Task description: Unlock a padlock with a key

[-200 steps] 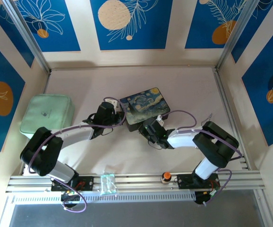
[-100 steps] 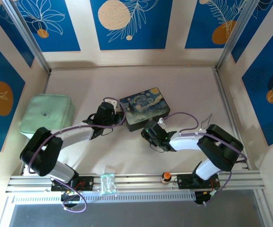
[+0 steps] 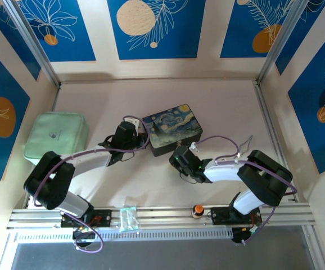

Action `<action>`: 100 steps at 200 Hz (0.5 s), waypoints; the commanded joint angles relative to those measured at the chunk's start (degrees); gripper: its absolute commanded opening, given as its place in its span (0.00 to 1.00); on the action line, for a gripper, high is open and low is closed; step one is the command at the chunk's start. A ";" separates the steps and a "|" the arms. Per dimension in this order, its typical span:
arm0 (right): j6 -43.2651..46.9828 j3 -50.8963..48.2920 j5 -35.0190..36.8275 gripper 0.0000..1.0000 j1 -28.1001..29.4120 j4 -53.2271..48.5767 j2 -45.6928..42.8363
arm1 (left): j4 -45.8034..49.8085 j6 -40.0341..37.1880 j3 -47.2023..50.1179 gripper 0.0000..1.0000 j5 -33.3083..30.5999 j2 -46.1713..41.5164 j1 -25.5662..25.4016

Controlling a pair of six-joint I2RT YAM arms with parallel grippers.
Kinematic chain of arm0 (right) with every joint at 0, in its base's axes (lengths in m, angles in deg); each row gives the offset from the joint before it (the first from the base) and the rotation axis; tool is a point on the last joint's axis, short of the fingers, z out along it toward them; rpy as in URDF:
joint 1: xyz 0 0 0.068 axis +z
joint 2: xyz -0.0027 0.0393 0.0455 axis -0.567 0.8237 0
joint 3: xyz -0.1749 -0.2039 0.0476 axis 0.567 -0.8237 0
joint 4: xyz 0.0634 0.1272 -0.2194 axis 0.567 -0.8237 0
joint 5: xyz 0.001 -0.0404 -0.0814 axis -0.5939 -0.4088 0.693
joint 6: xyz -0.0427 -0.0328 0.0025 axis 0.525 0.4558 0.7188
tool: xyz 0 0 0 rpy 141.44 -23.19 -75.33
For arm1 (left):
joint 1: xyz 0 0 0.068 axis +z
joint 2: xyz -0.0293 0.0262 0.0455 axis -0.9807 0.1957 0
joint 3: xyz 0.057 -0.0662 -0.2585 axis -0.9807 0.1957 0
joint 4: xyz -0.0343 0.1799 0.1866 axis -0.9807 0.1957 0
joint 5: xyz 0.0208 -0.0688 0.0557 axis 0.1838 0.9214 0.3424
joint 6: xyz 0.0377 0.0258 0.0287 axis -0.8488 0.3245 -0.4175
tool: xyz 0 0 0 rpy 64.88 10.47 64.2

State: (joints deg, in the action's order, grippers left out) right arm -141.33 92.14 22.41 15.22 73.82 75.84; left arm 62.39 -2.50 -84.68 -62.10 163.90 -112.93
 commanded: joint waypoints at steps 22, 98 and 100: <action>-0.58 -3.58 3.16 0.25 0.53 -11.11 -1.57 | 11.83 -0.25 3.01 0.25 -0.05 2.11 0.64; 0.88 -4.95 3.44 0.07 0.12 -6.94 -1.92 | 11.90 0.05 2.59 0.25 0.07 1.80 0.55; 0.88 -5.12 3.45 0.07 0.11 -6.61 -1.94 | 11.91 0.14 2.59 0.25 0.02 1.76 0.55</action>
State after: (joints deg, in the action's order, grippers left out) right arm -139.96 90.13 24.27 15.50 72.66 73.37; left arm 62.39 -2.50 -84.68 -62.10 163.90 -112.93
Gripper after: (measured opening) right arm 0.131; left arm 0.248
